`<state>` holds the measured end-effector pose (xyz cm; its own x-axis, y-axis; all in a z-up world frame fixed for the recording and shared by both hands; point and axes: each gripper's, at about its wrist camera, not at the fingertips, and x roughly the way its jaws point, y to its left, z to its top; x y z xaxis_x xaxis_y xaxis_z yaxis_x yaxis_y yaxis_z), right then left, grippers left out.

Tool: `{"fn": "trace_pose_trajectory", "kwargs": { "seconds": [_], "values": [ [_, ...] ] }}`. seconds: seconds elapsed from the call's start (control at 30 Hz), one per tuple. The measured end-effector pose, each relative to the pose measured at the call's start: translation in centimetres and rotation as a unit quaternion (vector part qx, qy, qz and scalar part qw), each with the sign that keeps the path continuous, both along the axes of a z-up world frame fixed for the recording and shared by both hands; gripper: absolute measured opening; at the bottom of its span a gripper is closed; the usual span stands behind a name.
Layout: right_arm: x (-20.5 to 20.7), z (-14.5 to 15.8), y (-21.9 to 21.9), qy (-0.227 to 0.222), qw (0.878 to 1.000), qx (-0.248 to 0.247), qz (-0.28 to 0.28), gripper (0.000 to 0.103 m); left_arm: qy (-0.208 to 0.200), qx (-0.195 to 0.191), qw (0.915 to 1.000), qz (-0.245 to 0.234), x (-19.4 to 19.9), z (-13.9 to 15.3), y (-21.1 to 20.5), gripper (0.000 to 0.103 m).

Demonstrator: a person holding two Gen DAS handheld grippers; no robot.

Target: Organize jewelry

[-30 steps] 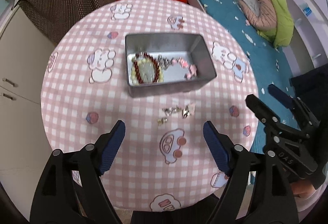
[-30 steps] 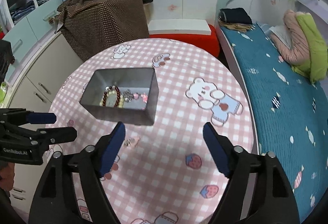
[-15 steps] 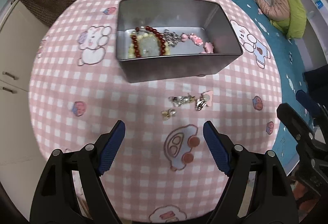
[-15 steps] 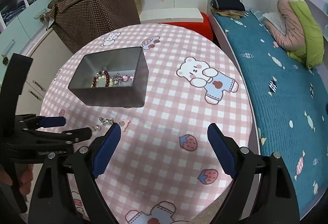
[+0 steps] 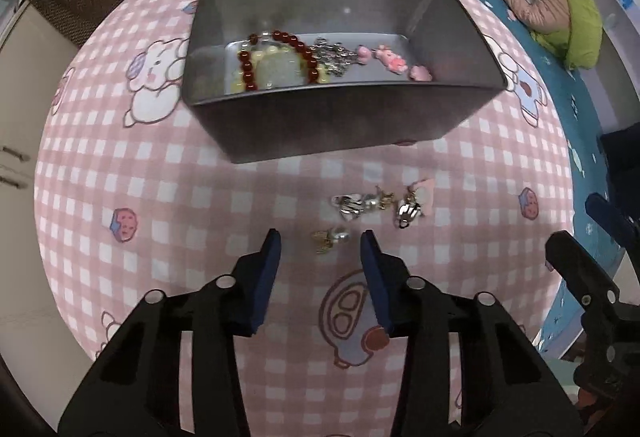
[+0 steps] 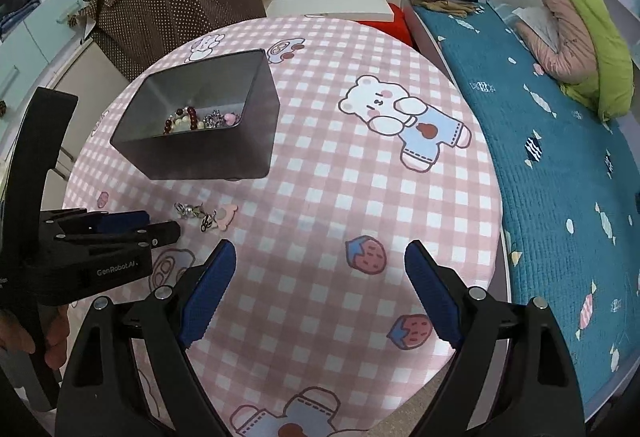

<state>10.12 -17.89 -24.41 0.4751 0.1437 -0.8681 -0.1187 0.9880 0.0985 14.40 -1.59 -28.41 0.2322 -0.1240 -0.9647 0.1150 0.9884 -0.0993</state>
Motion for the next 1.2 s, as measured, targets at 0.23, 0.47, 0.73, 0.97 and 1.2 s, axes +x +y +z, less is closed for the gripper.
{"fn": "trace_pose_trajectory", "kwargs": {
  "seconds": [0.23,0.47,0.73,0.97,1.2],
  "values": [
    [0.1,-0.4,0.2,0.005,1.0,0.001,0.005,0.083,-0.01,0.012,0.9999,0.0,0.1,-0.1,-0.5,0.016],
    [0.9,-0.3,1.1,-0.007,0.999,0.025,0.029,0.083,0.0,-0.003,0.9999,0.01,-0.3,0.2,0.9,0.013],
    [1.5,-1.4,4.1,-0.021,0.995,0.044,0.082,0.066,-0.007,-0.02,0.9992,0.033,-1.2,1.9,2.8,0.013],
    [1.5,-2.5,7.5,-0.028,0.986,0.03,0.16,0.032,-0.012,-0.033,0.9979,0.055,-1.8,3.4,4.6,0.013],
    [1.6,-3.6,8.9,-0.022,0.982,0.014,0.186,0.021,-0.009,-0.037,0.9965,0.074,-2.0,3.6,5.9,0.013]
  ]
}}
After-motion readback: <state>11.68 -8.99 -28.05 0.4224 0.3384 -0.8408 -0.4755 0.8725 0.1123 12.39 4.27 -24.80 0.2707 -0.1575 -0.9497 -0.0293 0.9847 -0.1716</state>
